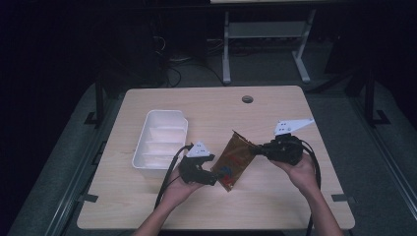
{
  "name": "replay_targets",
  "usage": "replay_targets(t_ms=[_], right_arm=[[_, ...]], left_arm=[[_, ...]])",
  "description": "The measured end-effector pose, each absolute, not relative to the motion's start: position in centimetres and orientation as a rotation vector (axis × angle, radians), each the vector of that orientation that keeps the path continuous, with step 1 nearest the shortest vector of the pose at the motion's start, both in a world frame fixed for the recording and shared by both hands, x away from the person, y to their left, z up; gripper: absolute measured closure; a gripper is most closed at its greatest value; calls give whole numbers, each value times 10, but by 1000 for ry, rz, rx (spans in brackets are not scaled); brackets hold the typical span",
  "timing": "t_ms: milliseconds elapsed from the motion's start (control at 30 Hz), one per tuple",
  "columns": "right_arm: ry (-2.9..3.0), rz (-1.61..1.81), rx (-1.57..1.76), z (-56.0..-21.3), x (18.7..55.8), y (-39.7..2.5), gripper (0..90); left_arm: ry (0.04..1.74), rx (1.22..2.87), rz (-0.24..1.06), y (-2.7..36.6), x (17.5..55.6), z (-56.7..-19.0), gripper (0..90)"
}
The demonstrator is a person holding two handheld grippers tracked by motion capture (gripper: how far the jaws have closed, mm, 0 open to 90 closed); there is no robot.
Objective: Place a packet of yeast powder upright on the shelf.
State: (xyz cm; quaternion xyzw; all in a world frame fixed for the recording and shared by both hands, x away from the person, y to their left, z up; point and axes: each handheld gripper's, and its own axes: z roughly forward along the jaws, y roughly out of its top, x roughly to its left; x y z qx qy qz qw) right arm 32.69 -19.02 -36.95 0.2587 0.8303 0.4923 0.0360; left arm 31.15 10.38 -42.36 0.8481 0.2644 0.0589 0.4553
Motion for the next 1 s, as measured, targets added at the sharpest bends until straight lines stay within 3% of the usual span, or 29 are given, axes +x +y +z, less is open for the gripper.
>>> replay_targets(t_ms=[567,600,700,733,767,867,1000], right_arm=[[2631,1534,515,-340,306,-176,894],[2632,1530,517,-341,307,-175,893],[2635,1530,533,-346,309,-173,892],[2638,1529,544,-349,310,-173,892],[2636,1548,561,-353,312,-173,887],[2629,1566,573,-355,313,-173,876],[2615,1585,588,-357,313,-169,803]], left_arm=[[549,2108,46,91,315,-425,211],[538,2111,31,91,314,-426,235],[513,2119,-1,92,311,-429,436],[516,2128,11,92,309,-430,436],[511,2138,5,94,308,-432,505],[515,2133,-32,98,308,-432,601],[508,2136,-23,106,304,-434,677]])
